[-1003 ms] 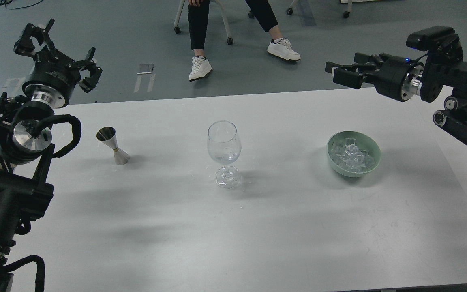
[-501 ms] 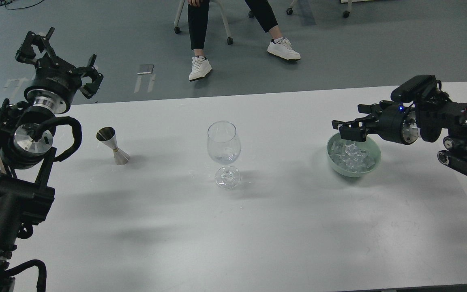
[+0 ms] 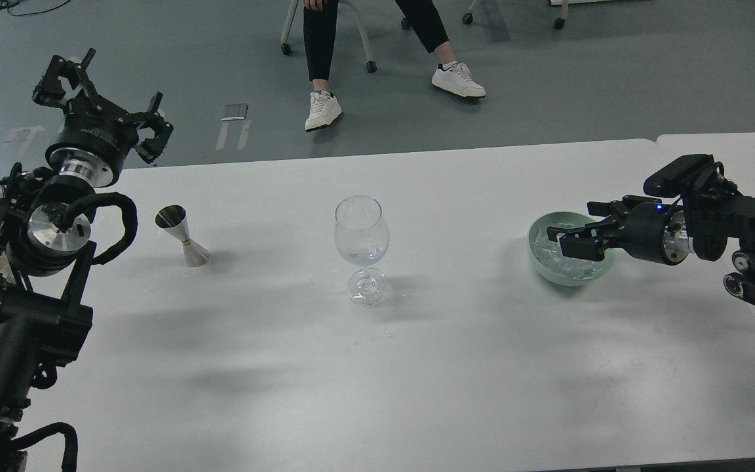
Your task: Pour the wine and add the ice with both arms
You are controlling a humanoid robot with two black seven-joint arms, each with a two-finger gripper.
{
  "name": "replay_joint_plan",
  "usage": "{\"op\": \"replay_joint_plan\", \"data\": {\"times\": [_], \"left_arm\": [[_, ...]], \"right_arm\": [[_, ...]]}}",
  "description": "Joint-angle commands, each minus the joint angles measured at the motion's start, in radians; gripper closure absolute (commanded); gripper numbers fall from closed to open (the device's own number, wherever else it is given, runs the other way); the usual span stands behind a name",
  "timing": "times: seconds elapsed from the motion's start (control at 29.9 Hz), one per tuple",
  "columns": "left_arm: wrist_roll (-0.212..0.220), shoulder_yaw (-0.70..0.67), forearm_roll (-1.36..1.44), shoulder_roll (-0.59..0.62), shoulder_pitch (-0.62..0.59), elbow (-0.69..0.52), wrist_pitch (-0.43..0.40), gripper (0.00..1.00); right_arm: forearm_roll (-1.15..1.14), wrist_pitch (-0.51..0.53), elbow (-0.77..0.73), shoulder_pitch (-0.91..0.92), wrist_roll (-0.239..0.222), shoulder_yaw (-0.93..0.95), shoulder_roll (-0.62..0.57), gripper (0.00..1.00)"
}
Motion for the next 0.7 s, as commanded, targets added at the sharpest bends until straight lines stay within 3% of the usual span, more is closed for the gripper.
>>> {"op": "replay_joint_plan", "data": {"times": [0.0,0.13,0.5,0.67], "left_arm": [[-0.003,0.0,0.0,0.0,0.005,0.001,0.005,0.04],[-0.003,0.0,0.0,0.0,0.014,0.001,0.005,0.04],[-0.003,0.0,-0.001,0.0,0.017,0.001,0.004,0.04],[-0.003,0.0,-0.001,0.0,0.019,0.002,0.005,0.04]], "right_arm": [[-0.005,0.0,-0.005,-0.013,-0.001,0.0,0.004,0.11],[-0.03,0.0,-0.007,-0.013,-0.001,0.0,0.004,0.2],[-0.044,-0.003,-0.005,-0.03,-0.001,-0.001,0.0,0.33],[-0.044,-0.003,-0.005,-0.03,0.0,0.0,0.003,0.45]]}}
